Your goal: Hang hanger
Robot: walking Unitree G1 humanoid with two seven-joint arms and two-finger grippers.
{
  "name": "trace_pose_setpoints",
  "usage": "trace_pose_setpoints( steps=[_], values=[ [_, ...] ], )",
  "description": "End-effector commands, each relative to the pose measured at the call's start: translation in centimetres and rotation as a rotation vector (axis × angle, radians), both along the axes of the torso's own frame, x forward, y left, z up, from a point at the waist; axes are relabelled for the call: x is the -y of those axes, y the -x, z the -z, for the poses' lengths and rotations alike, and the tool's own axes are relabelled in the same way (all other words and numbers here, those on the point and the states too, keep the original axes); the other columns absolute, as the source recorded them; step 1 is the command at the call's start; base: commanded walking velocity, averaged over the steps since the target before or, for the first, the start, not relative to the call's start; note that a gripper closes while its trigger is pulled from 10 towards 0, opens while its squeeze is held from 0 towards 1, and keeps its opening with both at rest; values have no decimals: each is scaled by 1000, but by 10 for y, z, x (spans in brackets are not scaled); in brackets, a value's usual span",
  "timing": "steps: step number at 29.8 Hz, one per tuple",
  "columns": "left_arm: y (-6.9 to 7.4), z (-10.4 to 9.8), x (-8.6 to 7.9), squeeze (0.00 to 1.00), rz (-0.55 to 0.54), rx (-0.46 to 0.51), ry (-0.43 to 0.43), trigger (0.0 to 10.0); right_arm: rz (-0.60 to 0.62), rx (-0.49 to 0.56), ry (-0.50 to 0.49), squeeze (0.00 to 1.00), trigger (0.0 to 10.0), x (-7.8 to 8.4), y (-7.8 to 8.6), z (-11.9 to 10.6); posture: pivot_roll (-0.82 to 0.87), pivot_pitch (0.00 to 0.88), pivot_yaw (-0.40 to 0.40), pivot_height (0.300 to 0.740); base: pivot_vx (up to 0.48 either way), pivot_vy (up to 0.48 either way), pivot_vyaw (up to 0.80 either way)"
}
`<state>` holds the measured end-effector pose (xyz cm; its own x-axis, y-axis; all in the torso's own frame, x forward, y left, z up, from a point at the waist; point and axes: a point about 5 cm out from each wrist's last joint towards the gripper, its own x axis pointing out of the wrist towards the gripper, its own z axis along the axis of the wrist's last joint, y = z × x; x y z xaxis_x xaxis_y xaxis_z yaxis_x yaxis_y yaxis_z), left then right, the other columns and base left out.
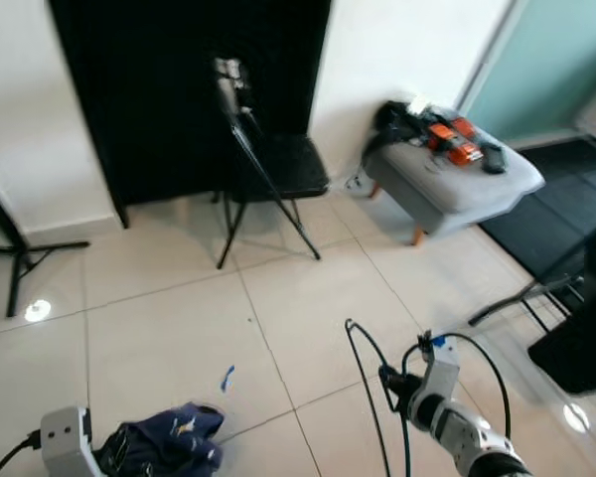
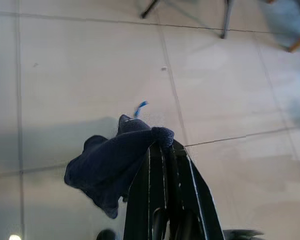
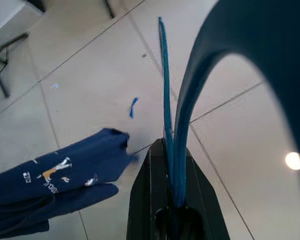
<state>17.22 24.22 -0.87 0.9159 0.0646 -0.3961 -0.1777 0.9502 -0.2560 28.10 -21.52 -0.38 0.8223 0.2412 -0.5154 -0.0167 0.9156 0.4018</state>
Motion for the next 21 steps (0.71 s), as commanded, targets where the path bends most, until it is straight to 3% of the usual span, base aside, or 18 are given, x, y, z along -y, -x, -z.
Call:
trace_pose_setpoints(
  steps=[1, 5, 9, 10, 14, 18, 19, 21],
  values=[
    [4, 3, 3, 0, 7, -4, 2, 10000, 12, -10, 8, 0, 10000, 5, 4, 3, 24, 140, -78, 740, 0, 0, -800],
    [4, 3, 3, 0, 7, -1, -3, 10000, 6, -7, 9, 0, 10000, 5, 4, 3, 18, 138, -81, 740, 0, 0, -800],
    [-1, -2, -1, 0, 16, 18, -89, 10000, -26, 9, 29, 0, 10000, 4, 3, 1, 8, 135, -82, 740, 0, 0, -800],
    [-10, -13, -6, 0, 27, 49, -132, 10000, -47, 22, 40, 0, 10000, 4, 2, 0, 4, 127, -85, 740, 0, 0, -800],
    [-19, -27, -12, 0, 36, 91, -168, 10000, -70, 38, 43, 0, 10000, 3, 1, -1, 5, 124, -84, 740, 0, 0, -800],
    [-55, -93, -31, 0, 78, 270, -308, 10000, -212, 191, 27, 0, 10000, -4, -24, -36, -1, 115, -77, 740, 0, 0, -800],
    [-68, -116, -33, 0, 110, 331, -360, 10000, -294, 274, 33, 0, 10000, -8, -37, -59, -3, 111, -74, 740, 0, 0, -800],
    [-74, -127, -33, 0, 124, 361, -380, 10000, -326, 312, 28, 0, 10000, -10, -43, -71, -7, 108, -72, 740, 0, 0, -800]
  ],
)
